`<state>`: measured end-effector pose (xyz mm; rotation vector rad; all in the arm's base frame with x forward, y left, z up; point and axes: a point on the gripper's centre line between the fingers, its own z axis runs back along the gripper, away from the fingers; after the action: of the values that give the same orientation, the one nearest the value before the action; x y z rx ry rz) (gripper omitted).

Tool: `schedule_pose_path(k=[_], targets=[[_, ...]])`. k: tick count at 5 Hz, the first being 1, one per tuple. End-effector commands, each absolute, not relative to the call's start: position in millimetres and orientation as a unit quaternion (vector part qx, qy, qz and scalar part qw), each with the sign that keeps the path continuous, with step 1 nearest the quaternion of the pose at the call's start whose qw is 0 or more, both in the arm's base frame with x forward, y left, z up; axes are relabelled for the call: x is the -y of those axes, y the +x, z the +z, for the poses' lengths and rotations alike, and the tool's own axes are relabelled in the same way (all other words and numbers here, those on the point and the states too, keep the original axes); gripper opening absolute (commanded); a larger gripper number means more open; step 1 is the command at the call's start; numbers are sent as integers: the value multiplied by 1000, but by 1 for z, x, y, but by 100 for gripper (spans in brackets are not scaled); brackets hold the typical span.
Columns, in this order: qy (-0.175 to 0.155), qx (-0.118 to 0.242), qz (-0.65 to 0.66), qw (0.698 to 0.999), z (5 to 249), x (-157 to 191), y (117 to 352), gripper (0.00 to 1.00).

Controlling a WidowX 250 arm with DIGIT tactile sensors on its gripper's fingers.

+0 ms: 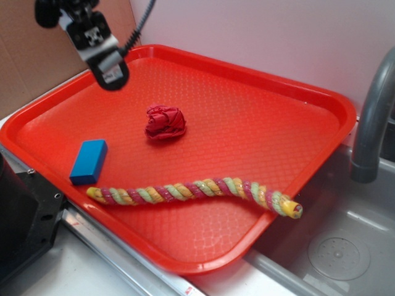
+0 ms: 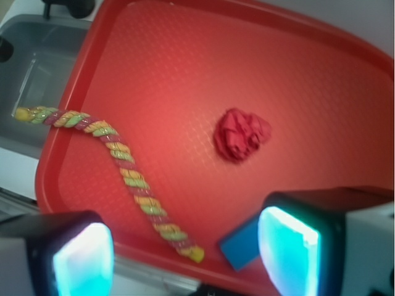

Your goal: Grab the multicolored rope.

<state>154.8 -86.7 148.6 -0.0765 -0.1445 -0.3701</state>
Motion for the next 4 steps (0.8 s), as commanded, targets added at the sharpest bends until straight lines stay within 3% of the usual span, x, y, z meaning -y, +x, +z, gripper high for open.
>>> schedule_pose_path(k=[1, 4], targets=[[-19, 61, -245, 967, 107, 117, 155, 100], [22, 2, -275, 961, 28, 126, 152, 100]])
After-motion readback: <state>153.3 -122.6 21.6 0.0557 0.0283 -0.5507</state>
